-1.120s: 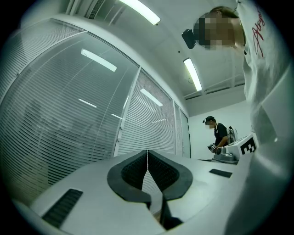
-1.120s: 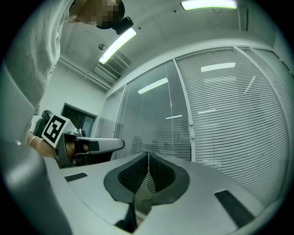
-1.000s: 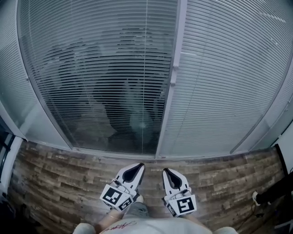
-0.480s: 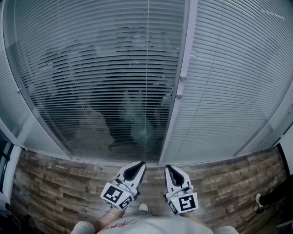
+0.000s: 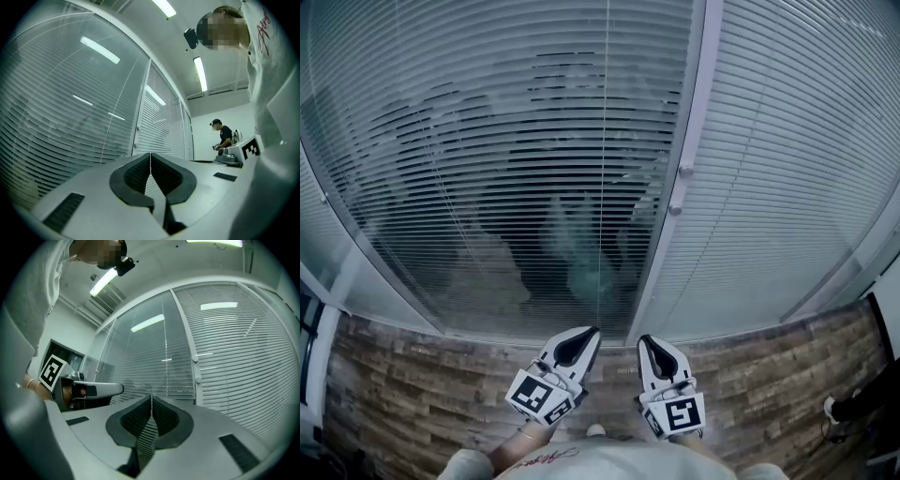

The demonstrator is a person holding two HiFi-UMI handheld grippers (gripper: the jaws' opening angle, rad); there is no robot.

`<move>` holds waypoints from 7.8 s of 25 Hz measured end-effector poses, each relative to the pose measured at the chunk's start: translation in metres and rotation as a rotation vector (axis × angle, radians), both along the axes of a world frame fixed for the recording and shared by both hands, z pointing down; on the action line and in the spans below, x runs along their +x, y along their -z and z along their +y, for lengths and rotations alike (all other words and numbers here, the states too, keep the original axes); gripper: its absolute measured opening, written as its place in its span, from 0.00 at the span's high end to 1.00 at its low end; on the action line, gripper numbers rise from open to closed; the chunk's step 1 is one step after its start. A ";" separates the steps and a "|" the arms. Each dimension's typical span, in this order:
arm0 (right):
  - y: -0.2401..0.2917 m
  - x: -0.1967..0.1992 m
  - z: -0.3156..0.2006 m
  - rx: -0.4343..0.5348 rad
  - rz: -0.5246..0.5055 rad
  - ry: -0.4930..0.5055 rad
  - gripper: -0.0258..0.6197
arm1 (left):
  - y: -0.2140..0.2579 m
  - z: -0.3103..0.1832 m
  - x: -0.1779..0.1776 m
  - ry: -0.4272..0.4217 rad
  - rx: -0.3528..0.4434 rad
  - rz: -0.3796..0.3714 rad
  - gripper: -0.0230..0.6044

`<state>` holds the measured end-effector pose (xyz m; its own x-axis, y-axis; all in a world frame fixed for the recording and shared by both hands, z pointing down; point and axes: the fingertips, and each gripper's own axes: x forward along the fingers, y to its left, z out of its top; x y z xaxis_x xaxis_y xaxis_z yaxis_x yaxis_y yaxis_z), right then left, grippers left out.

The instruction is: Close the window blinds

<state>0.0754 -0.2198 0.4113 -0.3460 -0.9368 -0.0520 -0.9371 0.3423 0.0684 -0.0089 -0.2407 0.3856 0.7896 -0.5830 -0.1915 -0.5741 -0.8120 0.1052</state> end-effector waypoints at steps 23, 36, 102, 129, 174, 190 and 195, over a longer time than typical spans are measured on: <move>0.120 0.079 -0.140 0.214 0.074 -0.184 0.92 | -0.001 -0.036 -0.009 0.117 -0.012 0.018 0.93; 0.180 0.136 -0.240 0.209 -0.023 -0.320 0.77 | -0.005 -0.036 -0.022 0.145 -0.044 0.037 0.93; 0.164 0.115 -0.277 0.362 1.380 -0.142 0.76 | -0.027 -0.022 -0.022 0.104 -0.148 0.064 0.93; 0.153 0.116 -0.278 0.437 1.757 -0.173 0.76 | -0.035 -0.015 -0.012 0.078 -0.168 0.066 0.93; 0.177 0.121 -0.275 0.315 0.527 -0.382 0.75 | -0.041 0.000 -0.007 0.050 -0.171 0.024 0.93; 0.167 0.109 -0.274 0.387 1.178 -0.276 0.75 | -0.048 0.003 0.002 0.029 -0.187 0.040 0.93; 0.159 0.108 -0.277 0.405 1.406 -0.223 0.75 | -0.047 0.000 0.008 0.023 -0.187 0.045 0.93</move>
<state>0.1831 -0.4971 0.2525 -0.1869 -0.9800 -0.0687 -0.0516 -0.0600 0.9969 -0.0012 -0.2404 0.4329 0.7689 -0.6294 -0.1128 -0.5835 -0.7628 0.2787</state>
